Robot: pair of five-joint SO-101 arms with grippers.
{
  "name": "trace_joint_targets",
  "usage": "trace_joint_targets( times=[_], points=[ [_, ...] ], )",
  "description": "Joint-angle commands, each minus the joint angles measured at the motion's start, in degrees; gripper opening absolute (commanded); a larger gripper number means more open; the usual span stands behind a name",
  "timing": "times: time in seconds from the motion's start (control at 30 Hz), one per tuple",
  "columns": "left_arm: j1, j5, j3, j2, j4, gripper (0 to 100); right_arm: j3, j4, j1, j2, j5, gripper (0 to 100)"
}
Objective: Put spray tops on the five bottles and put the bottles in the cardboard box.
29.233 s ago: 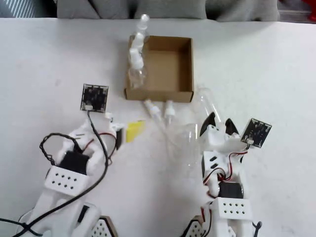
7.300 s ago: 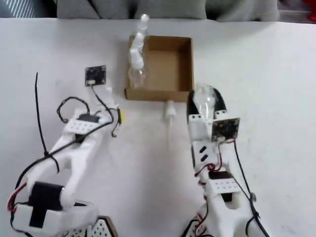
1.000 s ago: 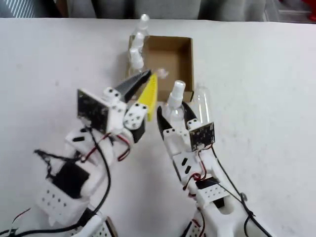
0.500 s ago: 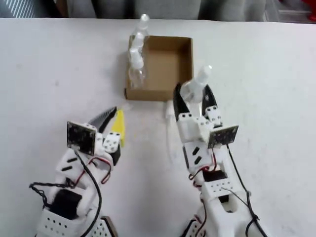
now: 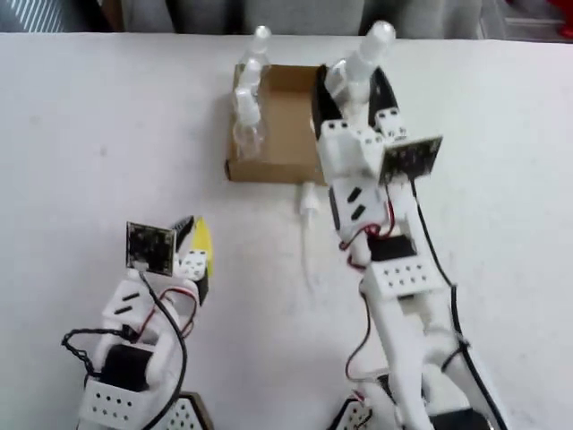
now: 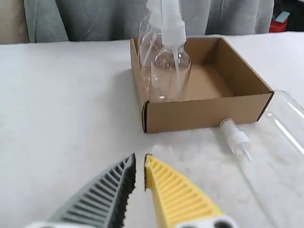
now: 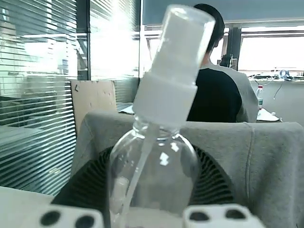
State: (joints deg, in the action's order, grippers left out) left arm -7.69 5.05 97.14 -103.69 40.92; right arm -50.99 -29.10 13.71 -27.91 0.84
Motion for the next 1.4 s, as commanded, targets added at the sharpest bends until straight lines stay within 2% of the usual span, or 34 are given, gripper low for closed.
trace_joint_targets(
  times=[0.0, 0.13, 0.4, 0.97, 1.13, 1.37],
  points=[
    [0.31, -0.35, -0.09, 0.13, 1.14, 6, 9.58, 0.13, -0.66, 7.87, -0.18, 1.5],
    [0.4, -0.35, -0.09, 0.13, 1.49, 6, 18.11, -0.92, -0.66, 18.68, -0.44, 1.6],
    [-2.42, -0.35, -0.09, 0.13, 5.45, 6, 29.71, -13.76, -0.66, 39.43, -0.09, 1.6],
    [-2.42, -0.44, -0.09, 0.13, 5.8, 6, 54.15, -13.93, -1.1, 66.95, 0.26, 1.6],
    [-2.42, -0.44, -0.09, 0.13, 5.8, 6, 61.54, -14.02, -1.01, 74.42, 7.47, 1.6],
    [-2.42, -0.44, -0.09, 0.13, 5.8, 6, 68.48, -13.93, -1.98, 81.27, 7.82, 1.6]
  ],
)
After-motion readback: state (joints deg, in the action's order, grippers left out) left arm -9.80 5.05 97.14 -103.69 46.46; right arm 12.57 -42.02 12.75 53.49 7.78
